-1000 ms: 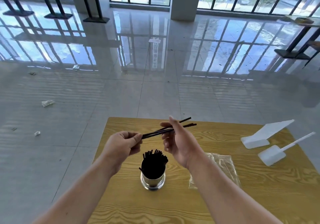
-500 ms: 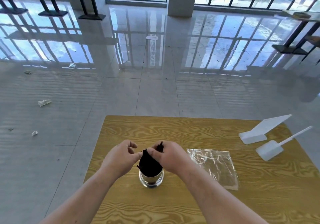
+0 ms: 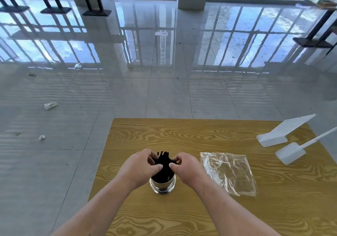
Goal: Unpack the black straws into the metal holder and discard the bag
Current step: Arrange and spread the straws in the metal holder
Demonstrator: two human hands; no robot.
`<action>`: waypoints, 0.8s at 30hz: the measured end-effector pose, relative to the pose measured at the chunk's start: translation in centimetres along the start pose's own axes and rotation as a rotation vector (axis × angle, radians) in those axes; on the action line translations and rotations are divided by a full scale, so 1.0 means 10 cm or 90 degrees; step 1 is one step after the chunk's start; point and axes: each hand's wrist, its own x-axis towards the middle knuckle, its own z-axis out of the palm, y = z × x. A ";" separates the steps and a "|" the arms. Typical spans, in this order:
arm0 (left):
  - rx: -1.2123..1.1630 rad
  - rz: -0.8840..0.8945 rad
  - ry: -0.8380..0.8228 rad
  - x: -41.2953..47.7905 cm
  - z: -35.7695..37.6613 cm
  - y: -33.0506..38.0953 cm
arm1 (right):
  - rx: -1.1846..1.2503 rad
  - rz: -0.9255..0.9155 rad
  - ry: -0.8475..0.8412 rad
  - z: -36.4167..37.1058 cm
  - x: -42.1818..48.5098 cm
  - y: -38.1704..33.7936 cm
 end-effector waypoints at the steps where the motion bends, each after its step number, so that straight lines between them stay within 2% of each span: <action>1: 0.004 0.003 0.002 0.00 -0.01 0.00 | 0.000 -0.012 0.016 -0.01 0.00 -0.02; 9: 0.064 0.034 0.006 0.03 -0.12 0.18 | -0.078 -0.098 0.086 -0.40 -0.07 -0.40; 17: 0.028 0.070 -0.040 0.06 -0.17 0.49 | -0.131 -0.177 0.128 -0.99 -0.28 -0.94; 20: -0.027 0.076 -0.033 0.07 -0.21 0.57 | -0.104 -0.199 0.151 -1.20 -0.37 -1.06; 24: -0.200 0.036 0.038 0.06 -0.30 0.61 | -0.039 -0.212 0.198 -1.47 -0.45 -1.09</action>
